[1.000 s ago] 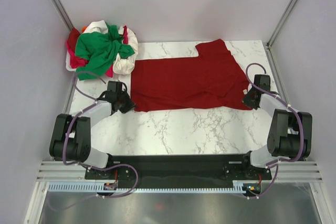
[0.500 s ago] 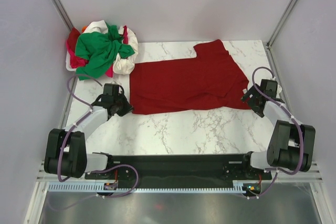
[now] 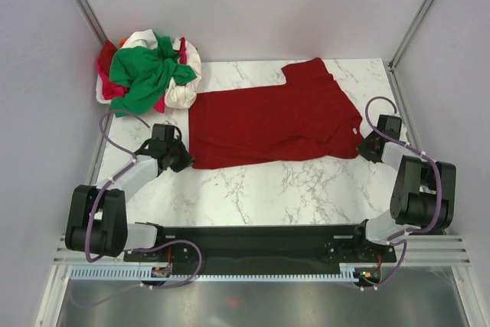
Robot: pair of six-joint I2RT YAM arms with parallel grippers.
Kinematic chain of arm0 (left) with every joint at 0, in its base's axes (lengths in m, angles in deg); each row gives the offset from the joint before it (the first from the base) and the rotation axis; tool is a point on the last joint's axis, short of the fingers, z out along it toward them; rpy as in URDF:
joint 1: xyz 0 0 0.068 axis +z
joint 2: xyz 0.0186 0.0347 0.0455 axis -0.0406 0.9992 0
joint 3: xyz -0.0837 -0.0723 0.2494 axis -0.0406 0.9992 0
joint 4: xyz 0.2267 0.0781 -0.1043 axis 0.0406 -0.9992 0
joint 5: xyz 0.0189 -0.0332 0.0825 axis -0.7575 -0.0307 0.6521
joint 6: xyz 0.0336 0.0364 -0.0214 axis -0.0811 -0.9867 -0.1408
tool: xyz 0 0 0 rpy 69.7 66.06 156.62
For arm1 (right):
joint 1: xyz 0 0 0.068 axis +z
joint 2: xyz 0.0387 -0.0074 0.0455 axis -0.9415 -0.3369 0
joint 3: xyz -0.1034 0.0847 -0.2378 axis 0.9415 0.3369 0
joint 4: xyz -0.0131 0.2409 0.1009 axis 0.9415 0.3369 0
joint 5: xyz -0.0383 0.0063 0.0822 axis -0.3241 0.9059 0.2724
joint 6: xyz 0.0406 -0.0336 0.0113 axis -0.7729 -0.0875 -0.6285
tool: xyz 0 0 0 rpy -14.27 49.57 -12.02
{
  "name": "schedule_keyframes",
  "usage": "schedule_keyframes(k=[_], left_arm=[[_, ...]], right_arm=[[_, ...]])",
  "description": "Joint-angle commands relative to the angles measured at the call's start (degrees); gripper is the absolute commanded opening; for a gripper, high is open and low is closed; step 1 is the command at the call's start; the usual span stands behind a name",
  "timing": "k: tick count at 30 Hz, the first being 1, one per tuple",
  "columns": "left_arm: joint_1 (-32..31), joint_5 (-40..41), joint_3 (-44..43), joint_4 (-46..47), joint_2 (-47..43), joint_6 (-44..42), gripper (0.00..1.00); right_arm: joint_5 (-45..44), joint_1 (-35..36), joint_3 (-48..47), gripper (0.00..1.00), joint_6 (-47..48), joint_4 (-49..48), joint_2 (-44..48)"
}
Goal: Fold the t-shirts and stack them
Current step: Fold the tshirt
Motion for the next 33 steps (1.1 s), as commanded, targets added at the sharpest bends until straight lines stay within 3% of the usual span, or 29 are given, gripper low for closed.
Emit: schedule_keyframes(k=[1, 5, 9, 14, 18, 22, 23, 25, 26, 28, 30, 32, 33], left_arm=[[0.32, 1.04, -1.12, 1.21, 0.0, -0.92, 0.02], [0.41, -0.02, -0.51, 0.6, -3.07, -1.01, 0.02], [1.46, 0.6, -0.51, -4.23, -6.06, -0.39, 0.02], [1.46, -0.81, 2.56, -4.86, -9.14, 0.22, 0.02], [1.55, -2.04, 5.37, -5.12, -11.42, 0.4, 0.02], [1.46, -5.02, 7.92, -5.21, -14.32, 0.49, 0.02], [1.46, -5.55, 8.28, -5.21, -14.94, 0.49, 0.12], [1.46, -7.39, 8.98, -5.3, -16.61, 0.92, 0.35], [1.46, -8.01, 8.98, -5.3, -17.14, 1.1, 0.57], [1.37, -8.98, 7.76, -5.91, -18.8, 0.93, 0.75], [1.46, -8.98, 5.4, -5.91, -20.21, 0.93, 0.75], [1.46, -11.7, 2.93, -10.74, -21.44, -1.87, 0.89], [1.46, -12.75, 0.22, -11.88, -21.8, -2.76, 0.9]], right_arm=[[-0.49, -0.15, 1.54, 0.0, -1.04, -1.84, 1.45], [-6.78, -0.76, 3.31, 0.0, -3.76, 1.48, 9.78], [-14.27, -3.04, 5.5, 0.0, -6.14, 8.94, 24.88], [-17.28, -5.33, 6.29, 0.0, -6.84, 15.73, 32.38], [-15.45, -6.48, 7.88, 0.0, -6.4, 17.23, 32.57], [-12.46, -6.65, 10.15, 0.21, -6.93, 18.28, 33.71], [-12.1, -6.74, 10.51, 0.52, -7.28, 18.55, 35.37], [-12.45, -6.74, 11.13, 0.85, -7.63, 19.69, 37.66], [-12.97, -6.65, 11.04, 0.98, -7.81, 20.04, 39.84], [-13.33, -6.74, 9.73, 0.98, -7.72, 21.97, 41.88], [-11.93, -6.74, 8.76, 0.98, -6.94, 22.76, 44.34], [-9.39, -6.74, 7.36, 0.98, -5.97, 23.03, 45.75], [-5.29, -6.65, 7.0, 0.97, -5.44, 23.03, 46.1]])
